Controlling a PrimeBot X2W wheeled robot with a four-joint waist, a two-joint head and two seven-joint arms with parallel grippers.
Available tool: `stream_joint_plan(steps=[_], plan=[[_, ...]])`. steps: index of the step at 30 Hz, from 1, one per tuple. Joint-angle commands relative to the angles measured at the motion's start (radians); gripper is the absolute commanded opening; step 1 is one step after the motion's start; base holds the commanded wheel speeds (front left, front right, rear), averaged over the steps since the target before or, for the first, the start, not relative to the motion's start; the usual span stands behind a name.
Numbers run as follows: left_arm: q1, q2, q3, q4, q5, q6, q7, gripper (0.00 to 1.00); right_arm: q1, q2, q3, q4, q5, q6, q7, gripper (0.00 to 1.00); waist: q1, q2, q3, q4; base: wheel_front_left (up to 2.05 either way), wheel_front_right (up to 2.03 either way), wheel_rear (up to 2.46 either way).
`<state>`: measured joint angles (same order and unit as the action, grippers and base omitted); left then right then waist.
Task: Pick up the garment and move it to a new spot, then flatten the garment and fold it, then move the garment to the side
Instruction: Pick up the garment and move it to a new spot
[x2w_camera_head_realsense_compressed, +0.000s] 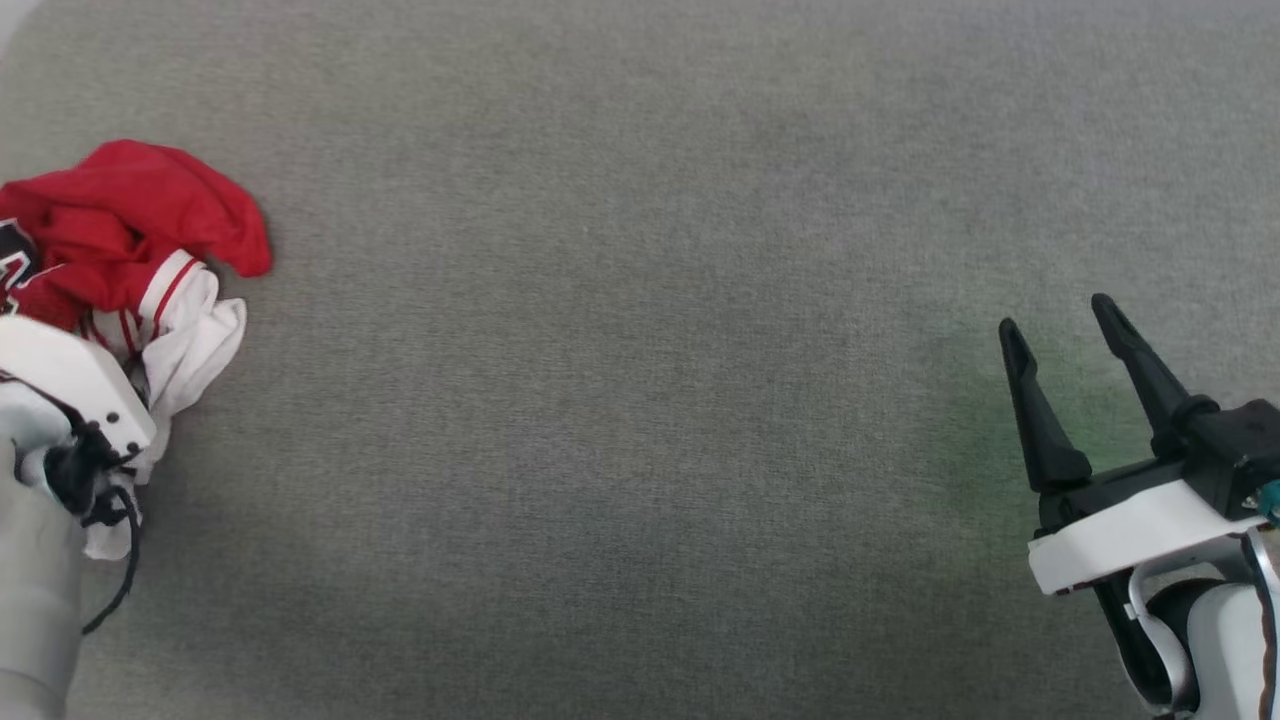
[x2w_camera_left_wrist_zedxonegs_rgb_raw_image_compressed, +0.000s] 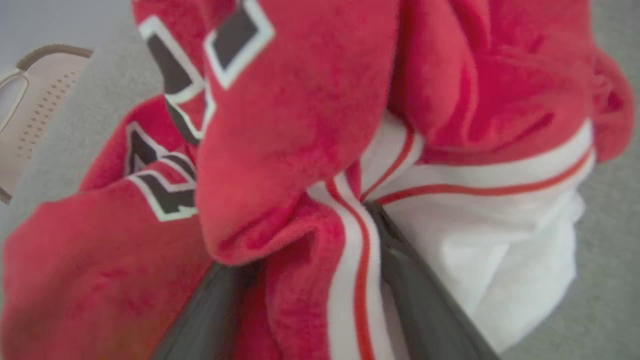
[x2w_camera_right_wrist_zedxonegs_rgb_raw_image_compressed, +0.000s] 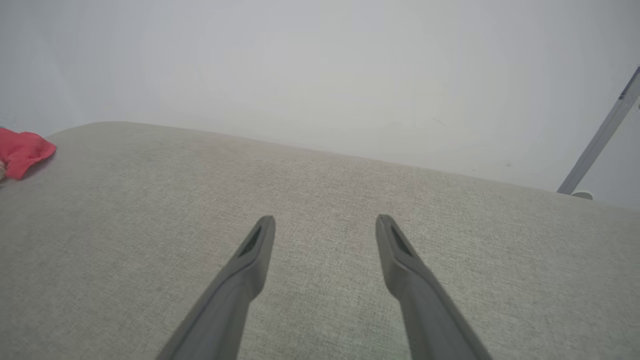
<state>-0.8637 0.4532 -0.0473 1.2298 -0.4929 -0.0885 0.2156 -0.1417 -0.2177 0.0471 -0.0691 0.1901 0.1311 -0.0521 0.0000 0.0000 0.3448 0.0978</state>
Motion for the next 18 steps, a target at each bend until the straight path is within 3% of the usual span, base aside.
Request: stream_joint_plan(steps=[1, 5, 10, 12, 18], plan=[[-0.008, -0.006, -0.016, 0.026, 0.013, 0.027, 0.061, 1.00, -0.016, -0.002, -0.001, -0.010, -0.004, -0.001, 0.007, 1.00, 0.0000, 0.0000, 0.020, -0.015, 0.00, 0.00, 0.00], [0.020, -0.020, -0.033, 0.065, 0.019, 0.085, 0.182, 1.00, -0.028, -0.009, 0.008, -0.015, 0.001, -0.001, 0.016, 1.00, 0.0000, 0.0000, 0.033, -0.031, 0.00, 0.00, 0.00], [0.040, -0.013, -0.033, 0.074, 0.012, 0.107, 0.187, 1.00, -0.034, -0.010, 0.015, -0.021, 0.012, -0.001, 0.025, 1.00, 0.0000, 0.0000, 0.040, -0.053, 0.00, 0.00, 0.00], [0.039, -0.010, -0.034, 0.072, 0.011, 0.095, 0.159, 0.00, -0.028, -0.005, 0.009, -0.025, 0.014, -0.001, 0.024, 1.00, 0.0000, 0.0000, 0.040, -0.056, 0.00, 0.00, 0.00], [0.004, 0.040, -0.038, 0.040, 0.022, 0.082, 0.032, 0.00, -0.004, 0.006, -0.011, -0.024, 0.015, -0.001, 0.017, 1.00, 0.0000, 0.0000, 0.023, -0.052, 0.00, 0.00, 0.00]])
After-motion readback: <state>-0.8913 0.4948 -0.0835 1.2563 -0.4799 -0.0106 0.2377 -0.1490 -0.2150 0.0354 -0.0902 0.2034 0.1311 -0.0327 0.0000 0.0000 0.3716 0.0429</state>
